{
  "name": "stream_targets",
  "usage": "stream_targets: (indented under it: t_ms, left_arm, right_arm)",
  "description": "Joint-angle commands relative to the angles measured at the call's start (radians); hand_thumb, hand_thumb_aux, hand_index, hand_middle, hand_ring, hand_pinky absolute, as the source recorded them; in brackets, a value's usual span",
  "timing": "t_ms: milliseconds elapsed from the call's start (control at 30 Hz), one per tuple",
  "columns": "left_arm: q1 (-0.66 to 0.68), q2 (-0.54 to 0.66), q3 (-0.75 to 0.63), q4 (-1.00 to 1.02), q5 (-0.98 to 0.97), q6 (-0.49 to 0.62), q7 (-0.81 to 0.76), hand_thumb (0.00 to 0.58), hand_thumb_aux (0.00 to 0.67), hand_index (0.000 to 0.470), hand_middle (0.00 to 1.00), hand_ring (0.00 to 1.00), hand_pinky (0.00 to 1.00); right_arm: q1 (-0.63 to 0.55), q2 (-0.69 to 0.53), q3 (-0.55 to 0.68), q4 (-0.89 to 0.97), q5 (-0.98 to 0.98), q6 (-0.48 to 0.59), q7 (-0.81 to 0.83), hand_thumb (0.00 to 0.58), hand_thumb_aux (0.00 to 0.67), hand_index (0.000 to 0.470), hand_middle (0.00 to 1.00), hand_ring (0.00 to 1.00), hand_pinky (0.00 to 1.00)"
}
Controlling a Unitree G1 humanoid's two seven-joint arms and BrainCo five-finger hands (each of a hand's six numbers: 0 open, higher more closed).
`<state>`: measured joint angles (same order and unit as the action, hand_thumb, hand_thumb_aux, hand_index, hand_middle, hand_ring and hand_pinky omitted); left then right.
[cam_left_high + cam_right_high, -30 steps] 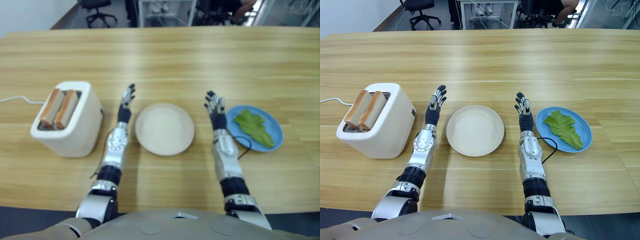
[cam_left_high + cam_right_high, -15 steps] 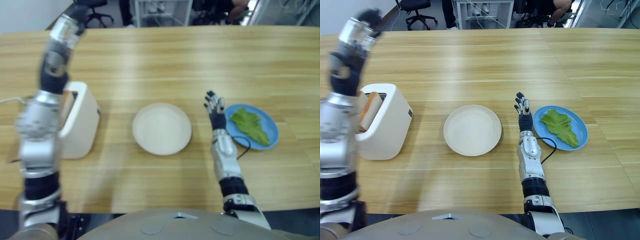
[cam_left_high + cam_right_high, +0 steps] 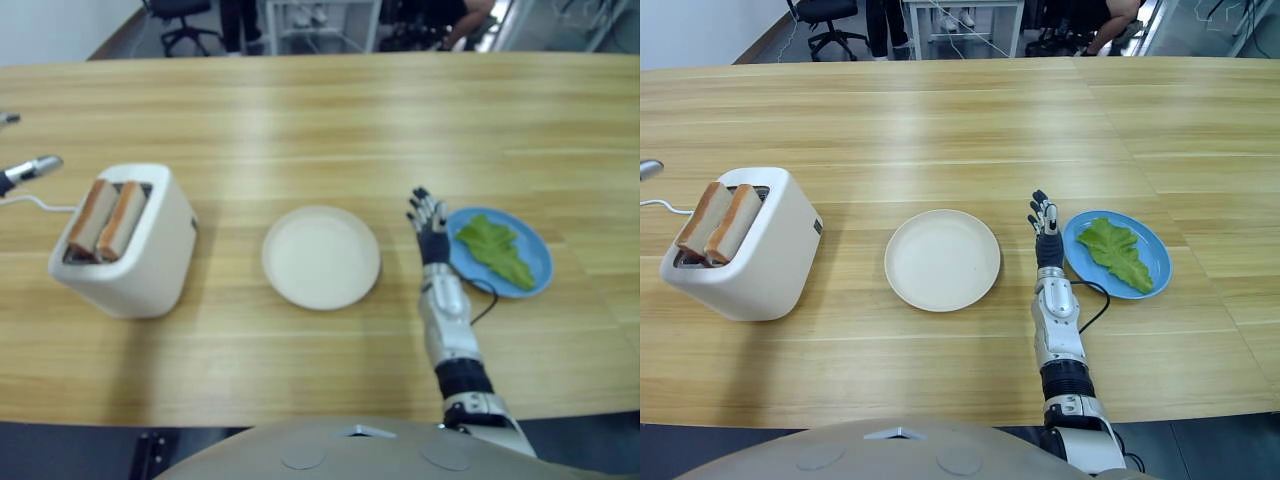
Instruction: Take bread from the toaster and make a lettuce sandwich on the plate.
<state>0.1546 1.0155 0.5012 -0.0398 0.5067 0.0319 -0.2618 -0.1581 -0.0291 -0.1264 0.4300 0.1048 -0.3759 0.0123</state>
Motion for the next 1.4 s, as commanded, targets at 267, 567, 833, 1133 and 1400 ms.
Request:
stream_targets:
  t_ms: [267, 567, 833, 1133, 1400]
  left_arm:
    - [0.022, -0.035, -0.125, 0.023, 0.046, 0.058, -0.015, 0.000, 0.000, 0.000, 0.00, 0.00, 0.00]
    - [0.031, -0.056, -0.174, 0.009, 0.053, 0.097, -0.026, 0.000, 0.000, 0.000, 0.00, 0.00, 0.00]
    - [0.054, -0.026, -0.209, -0.013, 0.123, 0.137, -0.044, 0.000, 0.000, 0.000, 0.00, 0.00, 0.00]
    - [0.064, -0.018, -0.205, 0.013, 0.158, 0.191, -0.055, 0.566, 0.565, 0.388, 0.00, 0.00, 0.00]
    - [0.047, -0.029, -0.202, -0.027, 0.146, 0.187, -0.051, 0.580, 0.670, 0.460, 0.00, 0.00, 0.00]
  right_arm:
    - [0.026, 0.003, -0.008, -0.001, -0.001, 0.014, -0.003, 0.000, 0.000, 0.000, 0.00, 0.00, 0.00]
    - [0.027, 0.004, 0.001, -0.001, -0.008, 0.023, -0.002, 0.000, 0.000, 0.000, 0.00, 0.00, 0.00]
    - [0.033, 0.001, 0.000, -0.008, -0.010, 0.027, -0.004, 0.000, 0.000, 0.000, 0.00, 0.00, 0.00]
    - [0.044, 0.002, 0.001, -0.023, -0.009, 0.034, -0.005, 0.000, 0.000, 0.000, 0.00, 0.00, 0.00]
    - [0.047, 0.004, 0.004, -0.030, -0.011, 0.038, -0.008, 0.000, 0.000, 0.000, 0.00, 0.00, 0.00]
